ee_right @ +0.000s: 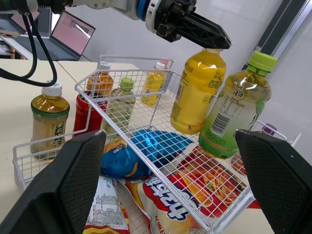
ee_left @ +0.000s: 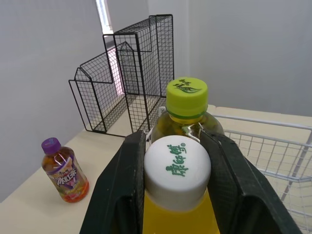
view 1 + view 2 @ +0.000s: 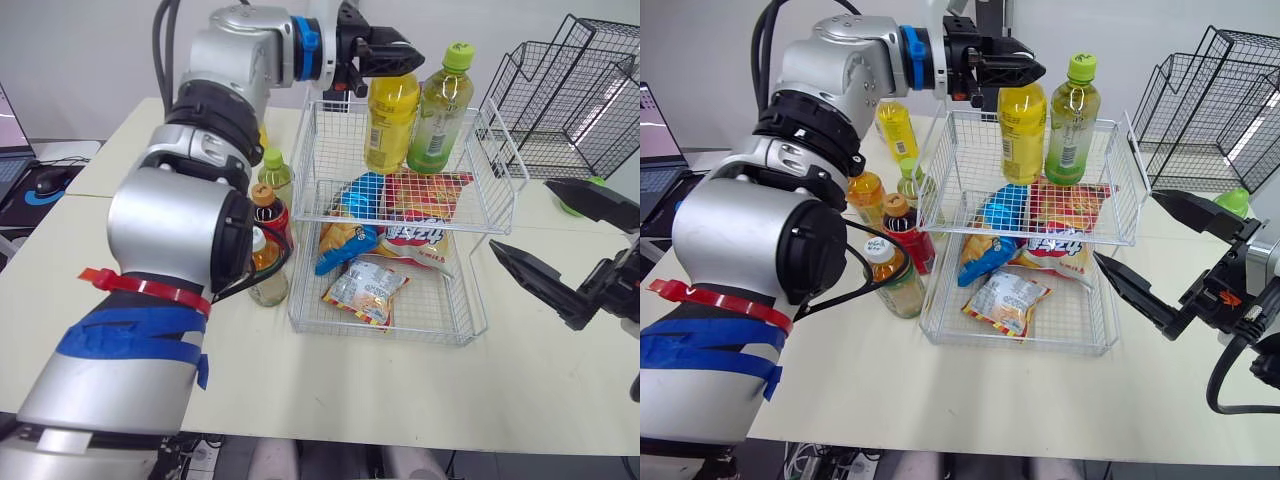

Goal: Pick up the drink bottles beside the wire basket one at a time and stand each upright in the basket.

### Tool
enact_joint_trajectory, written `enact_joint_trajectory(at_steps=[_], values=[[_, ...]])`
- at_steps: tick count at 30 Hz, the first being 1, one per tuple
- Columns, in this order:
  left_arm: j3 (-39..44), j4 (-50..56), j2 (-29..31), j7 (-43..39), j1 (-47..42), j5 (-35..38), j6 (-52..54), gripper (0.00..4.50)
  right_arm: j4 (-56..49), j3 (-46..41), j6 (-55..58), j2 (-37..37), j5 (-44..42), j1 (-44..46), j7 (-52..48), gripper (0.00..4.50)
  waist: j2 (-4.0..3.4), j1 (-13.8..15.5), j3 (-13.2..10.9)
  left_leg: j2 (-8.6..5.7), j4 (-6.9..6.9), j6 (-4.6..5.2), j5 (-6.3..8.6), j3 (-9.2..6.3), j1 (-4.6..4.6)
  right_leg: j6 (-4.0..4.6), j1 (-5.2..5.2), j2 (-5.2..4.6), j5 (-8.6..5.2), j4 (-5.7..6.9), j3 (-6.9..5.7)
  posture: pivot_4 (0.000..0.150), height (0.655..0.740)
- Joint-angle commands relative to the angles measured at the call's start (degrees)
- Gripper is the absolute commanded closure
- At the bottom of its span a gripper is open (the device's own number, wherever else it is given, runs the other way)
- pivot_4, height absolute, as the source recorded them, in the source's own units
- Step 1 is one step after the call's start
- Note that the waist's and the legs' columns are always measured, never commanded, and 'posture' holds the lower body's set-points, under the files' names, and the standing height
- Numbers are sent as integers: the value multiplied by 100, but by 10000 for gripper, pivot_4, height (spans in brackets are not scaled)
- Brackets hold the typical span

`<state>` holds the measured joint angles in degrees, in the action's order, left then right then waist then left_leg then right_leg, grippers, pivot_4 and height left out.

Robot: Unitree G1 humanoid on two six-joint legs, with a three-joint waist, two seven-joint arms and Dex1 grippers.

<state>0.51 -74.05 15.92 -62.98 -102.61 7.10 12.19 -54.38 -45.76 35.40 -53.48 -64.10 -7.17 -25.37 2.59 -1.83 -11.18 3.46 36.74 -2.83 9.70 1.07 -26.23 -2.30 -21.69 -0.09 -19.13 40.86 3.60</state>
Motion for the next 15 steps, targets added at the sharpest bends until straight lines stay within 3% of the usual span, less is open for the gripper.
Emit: enact_joint_trajectory(at_steps=[1,7,8,15], values=[[136,45,-66,241,-165,-88,-153,31637,-115,-185,-132,-78,-77,-20,61,0,0,0,0,0,0,0,0,0,0,0,0,0,0,0,0,1500,7268],[201,9,-116,162,-196,-158,-79,31638,-192,-160,-160,-79,-83,-97,109,0,0,2,0,-1,1,0,0,-2,3,-1,5,0,0,0,-2,1500,7268],[212,6,-106,181,-204,-178,-65,24448,-201,-154,-166,-69,-75,-109,114,0,0,2,0,-1,2,0,0,-2,4,-1,7,0,0,0,-2,1500,7268],[289,91,213,-474,-281,-171,40,3357,-196,-75,-224,-47,-10,-118,102,0,-1,-9,0,-1,2,0,0,-3,6,1,8,0,1,0,-3,1500,7268]])
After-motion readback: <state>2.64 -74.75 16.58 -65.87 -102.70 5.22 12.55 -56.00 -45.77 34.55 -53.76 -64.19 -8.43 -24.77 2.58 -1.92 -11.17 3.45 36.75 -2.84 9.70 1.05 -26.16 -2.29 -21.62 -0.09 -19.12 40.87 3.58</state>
